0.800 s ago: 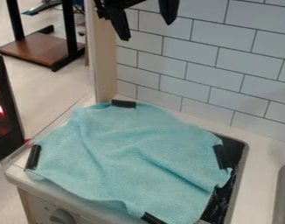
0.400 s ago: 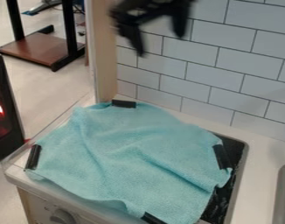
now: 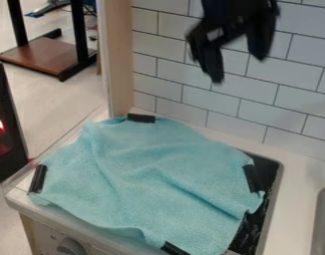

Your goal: Fold the cloth from top right to center

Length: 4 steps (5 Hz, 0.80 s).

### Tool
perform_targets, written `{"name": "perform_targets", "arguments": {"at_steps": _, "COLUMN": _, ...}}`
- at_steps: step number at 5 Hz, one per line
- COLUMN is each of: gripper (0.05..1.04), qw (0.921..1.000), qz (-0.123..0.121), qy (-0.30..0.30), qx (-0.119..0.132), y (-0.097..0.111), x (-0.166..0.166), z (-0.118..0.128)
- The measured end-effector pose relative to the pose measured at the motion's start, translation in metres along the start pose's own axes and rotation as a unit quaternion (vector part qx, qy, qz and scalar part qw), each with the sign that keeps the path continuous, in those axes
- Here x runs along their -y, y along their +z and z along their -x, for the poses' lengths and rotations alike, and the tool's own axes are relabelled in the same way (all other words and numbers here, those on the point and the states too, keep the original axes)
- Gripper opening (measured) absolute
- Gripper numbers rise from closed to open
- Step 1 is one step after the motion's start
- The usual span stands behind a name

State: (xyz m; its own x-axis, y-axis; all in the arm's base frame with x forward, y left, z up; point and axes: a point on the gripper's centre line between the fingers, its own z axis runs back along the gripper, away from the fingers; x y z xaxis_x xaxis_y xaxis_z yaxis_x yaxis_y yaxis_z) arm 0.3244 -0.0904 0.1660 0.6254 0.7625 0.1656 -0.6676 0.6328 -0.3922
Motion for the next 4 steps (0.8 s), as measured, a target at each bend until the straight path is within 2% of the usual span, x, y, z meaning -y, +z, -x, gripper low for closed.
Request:
{"name": "perform_targets", "arguments": {"at_steps": 1, "gripper": 1.000, "qw": 0.9987, "qz": -0.027, "qy": -0.032, "qx": 0.028, "y": -0.039, "x": -0.010, "z": 0.010}}
{"name": "perform_targets", "arguments": {"at_steps": 2, "gripper": 1.000, "qw": 0.9983, "qz": -0.047, "qy": -0.034, "qx": -0.006, "y": -0.070, "x": -0.016, "z": 0.021}}
{"name": "perform_targets", "arguments": {"at_steps": 3, "gripper": 1.000, "qw": 0.9983, "qz": -0.048, "qy": -0.022, "qx": -0.024, "y": -0.088, "x": -0.017, "z": 0.027}}
{"name": "perform_targets", "arguments": {"at_steps": 4, "gripper": 1.000, "qw": 0.9970, "qz": -0.064, "qy": -0.025, "qx": -0.034, "y": -0.116, "x": -0.014, "z": 0.033}}
